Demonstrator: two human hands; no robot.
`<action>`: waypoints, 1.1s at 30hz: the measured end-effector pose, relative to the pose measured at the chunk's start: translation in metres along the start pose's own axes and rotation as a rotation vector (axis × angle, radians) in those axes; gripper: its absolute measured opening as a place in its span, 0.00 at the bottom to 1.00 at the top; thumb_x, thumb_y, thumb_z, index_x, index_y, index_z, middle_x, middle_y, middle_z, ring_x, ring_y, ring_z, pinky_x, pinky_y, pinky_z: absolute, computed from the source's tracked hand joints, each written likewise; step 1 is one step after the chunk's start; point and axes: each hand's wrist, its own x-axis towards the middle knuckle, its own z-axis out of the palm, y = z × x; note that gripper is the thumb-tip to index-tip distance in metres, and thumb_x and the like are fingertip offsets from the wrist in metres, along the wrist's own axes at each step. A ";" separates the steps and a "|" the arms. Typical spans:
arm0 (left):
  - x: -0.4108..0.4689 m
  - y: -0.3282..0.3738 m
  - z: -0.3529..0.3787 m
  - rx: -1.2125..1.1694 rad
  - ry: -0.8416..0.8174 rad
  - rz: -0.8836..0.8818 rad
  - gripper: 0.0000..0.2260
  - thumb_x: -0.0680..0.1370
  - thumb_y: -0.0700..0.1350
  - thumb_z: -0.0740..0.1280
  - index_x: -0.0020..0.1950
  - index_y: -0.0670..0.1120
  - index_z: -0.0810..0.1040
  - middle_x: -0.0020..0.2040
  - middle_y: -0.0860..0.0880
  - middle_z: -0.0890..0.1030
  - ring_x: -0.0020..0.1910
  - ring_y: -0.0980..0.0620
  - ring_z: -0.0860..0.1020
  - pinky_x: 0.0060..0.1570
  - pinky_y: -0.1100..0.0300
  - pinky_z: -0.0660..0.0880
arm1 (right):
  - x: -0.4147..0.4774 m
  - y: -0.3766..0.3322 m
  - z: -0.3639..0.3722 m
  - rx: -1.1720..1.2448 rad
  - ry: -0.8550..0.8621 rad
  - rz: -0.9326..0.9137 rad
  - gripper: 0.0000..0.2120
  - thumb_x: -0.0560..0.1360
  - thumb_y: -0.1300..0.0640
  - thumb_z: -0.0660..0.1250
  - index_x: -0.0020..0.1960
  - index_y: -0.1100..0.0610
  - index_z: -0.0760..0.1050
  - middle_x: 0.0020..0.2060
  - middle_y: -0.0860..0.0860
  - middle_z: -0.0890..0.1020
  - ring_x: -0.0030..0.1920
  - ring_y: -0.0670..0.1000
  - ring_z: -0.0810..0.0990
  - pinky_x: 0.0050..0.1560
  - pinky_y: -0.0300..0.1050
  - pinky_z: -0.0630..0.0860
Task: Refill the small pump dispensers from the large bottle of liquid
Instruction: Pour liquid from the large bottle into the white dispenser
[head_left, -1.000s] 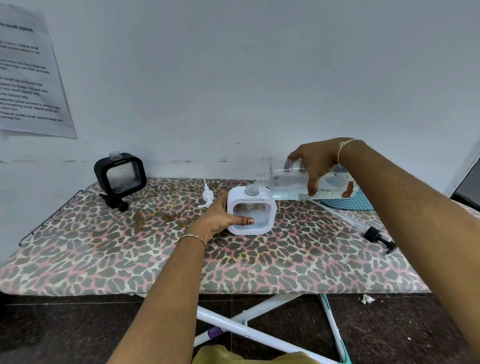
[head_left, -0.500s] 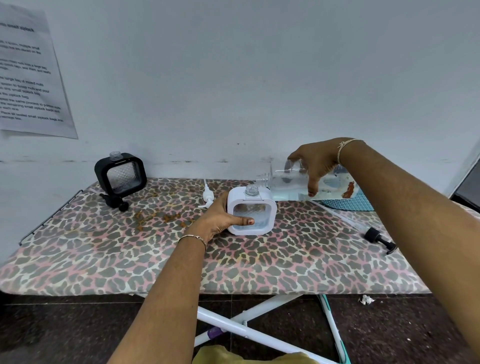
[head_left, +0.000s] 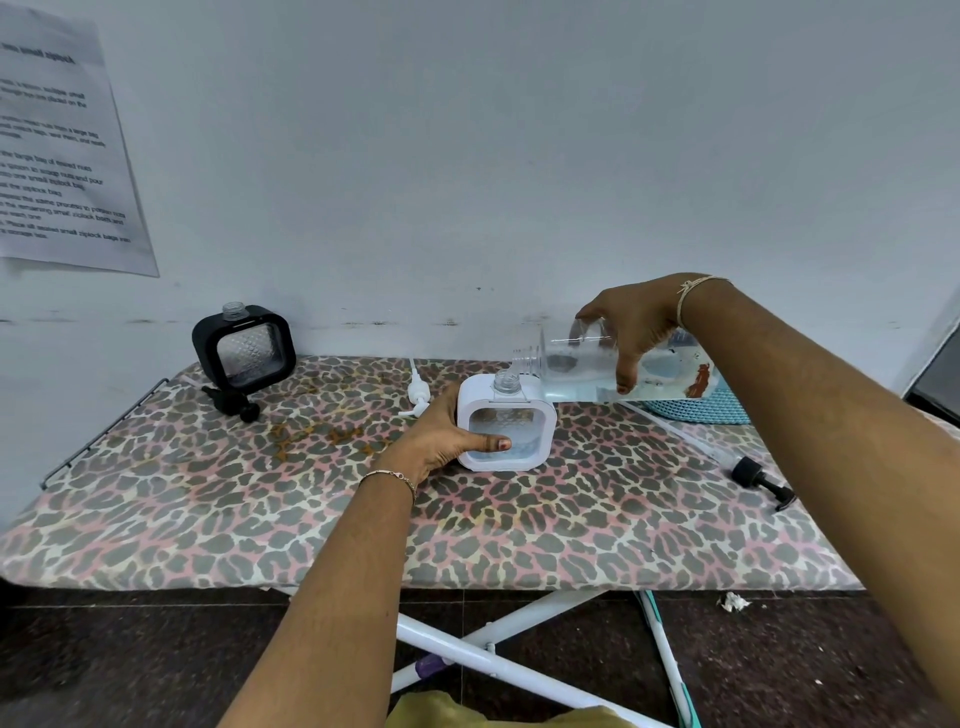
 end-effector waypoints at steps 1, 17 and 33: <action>0.001 0.000 0.000 0.003 0.000 -0.001 0.37 0.62 0.38 0.81 0.67 0.51 0.71 0.59 0.52 0.79 0.59 0.53 0.76 0.60 0.57 0.74 | 0.000 0.000 0.000 0.001 -0.002 0.001 0.40 0.61 0.54 0.81 0.68 0.49 0.68 0.53 0.49 0.76 0.54 0.53 0.75 0.54 0.45 0.70; 0.000 0.000 0.000 0.008 0.007 -0.017 0.36 0.61 0.38 0.81 0.66 0.51 0.72 0.59 0.52 0.79 0.59 0.53 0.77 0.59 0.58 0.74 | -0.001 -0.002 -0.001 -0.011 -0.007 0.001 0.39 0.61 0.54 0.81 0.67 0.49 0.68 0.57 0.51 0.78 0.54 0.52 0.74 0.54 0.45 0.69; -0.002 0.003 0.001 -0.018 -0.003 -0.011 0.35 0.62 0.36 0.80 0.65 0.50 0.72 0.58 0.52 0.80 0.57 0.55 0.77 0.54 0.63 0.75 | -0.001 -0.004 -0.004 -0.025 -0.028 -0.004 0.38 0.61 0.55 0.81 0.68 0.49 0.69 0.52 0.50 0.77 0.53 0.52 0.74 0.53 0.44 0.69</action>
